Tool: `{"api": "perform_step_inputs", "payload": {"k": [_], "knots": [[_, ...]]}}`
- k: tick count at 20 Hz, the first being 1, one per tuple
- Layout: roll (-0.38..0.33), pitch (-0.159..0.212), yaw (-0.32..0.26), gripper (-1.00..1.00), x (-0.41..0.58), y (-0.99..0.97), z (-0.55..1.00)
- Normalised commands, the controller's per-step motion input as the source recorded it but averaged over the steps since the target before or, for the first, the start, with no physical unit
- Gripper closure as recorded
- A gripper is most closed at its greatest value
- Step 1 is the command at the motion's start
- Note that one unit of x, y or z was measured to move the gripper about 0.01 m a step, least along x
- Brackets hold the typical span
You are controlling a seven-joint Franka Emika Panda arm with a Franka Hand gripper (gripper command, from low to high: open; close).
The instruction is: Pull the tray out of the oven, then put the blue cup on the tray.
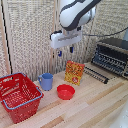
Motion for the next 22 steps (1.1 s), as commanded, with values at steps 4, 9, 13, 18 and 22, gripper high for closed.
{"api": "perform_step_inputs", "payload": {"k": [4, 9, 13, 18, 22], "knots": [[-0.271, -0.023, 0.09, -1.0, -0.147, -0.51, 0.1], [-0.28, -0.047, 0.079, -1.0, -0.126, -0.53, 0.07], [-0.277, -0.074, 0.06, -1.0, -0.088, -0.58, 0.08], [-0.266, -0.061, 0.041, -1.0, 0.062, -0.61, 0.0], [-0.288, -0.001, 0.023, -1.0, 0.267, -0.58, -0.16]]}}
